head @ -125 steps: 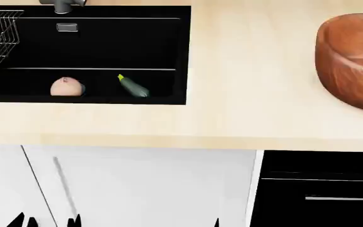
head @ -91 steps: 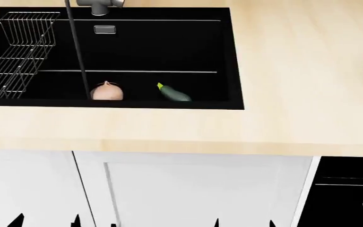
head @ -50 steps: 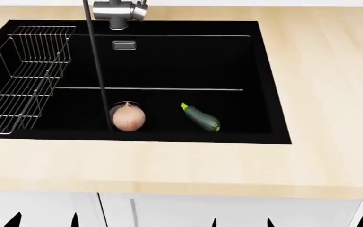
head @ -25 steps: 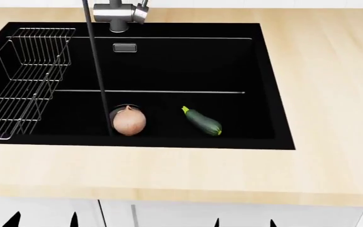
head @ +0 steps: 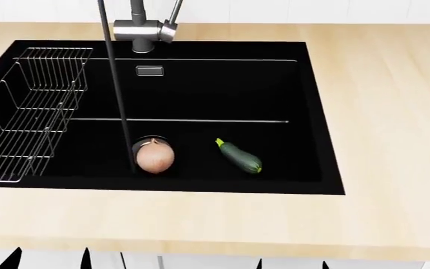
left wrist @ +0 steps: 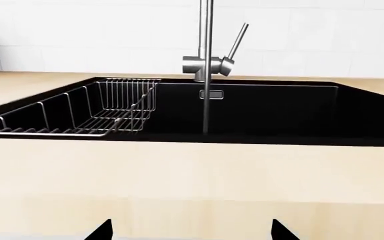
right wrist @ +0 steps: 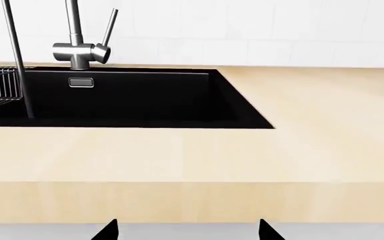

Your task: Pick the oranges and zucchinis from the sink and place them in one bowl. Place the onion in the other bowl. Then turn off the sink faucet.

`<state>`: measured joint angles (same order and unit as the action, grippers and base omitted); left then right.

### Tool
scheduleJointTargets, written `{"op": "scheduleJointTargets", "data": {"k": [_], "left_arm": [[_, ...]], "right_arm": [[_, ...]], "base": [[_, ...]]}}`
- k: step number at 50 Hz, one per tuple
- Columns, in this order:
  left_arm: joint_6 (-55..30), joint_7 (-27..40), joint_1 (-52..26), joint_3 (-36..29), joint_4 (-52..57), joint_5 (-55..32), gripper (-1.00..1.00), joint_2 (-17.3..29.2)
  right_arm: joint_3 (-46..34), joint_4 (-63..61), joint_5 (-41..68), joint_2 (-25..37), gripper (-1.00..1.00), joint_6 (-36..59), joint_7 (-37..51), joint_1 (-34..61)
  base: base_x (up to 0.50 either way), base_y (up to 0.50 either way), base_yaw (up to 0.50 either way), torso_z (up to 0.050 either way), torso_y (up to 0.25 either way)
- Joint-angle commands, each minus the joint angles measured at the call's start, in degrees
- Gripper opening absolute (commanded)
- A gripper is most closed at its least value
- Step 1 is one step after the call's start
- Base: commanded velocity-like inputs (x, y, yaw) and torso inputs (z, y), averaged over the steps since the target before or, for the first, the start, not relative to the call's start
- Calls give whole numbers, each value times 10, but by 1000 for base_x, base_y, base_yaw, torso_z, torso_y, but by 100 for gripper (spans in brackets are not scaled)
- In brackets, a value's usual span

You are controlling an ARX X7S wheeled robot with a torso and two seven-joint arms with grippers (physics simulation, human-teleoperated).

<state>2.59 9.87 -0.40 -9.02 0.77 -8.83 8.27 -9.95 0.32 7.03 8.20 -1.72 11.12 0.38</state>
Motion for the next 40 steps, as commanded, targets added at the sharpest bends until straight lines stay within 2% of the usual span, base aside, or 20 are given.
{"op": "scheduleJointTargets", "data": {"k": [1, 21, 32, 33, 40], "left_arm": [[4, 4, 2, -4, 3, -5, 100, 5], [8, 10, 2, -10, 2, -13, 100, 12], [-7, 18, -8, -26, -1, -2, 100, 9], [-28, -88, 7, 88, 11, 66, 100, -79], [-20, -58, -4, 42, 9, 81, 100, -63]], "right_arm": [[-4, 2, 5, 4, 100, -1, 4, 2], [-13, 1, 9, 10, 100, 0, 12, 3], [-17, 2, 12, 13, 100, -1, 15, 4], [83, 1, -102, -76, 100, 17, -84, -3], [89, -17, -19, -63, 100, 28, -87, -7]], "base": [[0, 0, 0, 50, 0], [0, 0, 0, 50, 0], [0, 0, 0, 2, 0], [0, 0, 0, 0, 0], [0, 0, 0, 0, 0]]}}
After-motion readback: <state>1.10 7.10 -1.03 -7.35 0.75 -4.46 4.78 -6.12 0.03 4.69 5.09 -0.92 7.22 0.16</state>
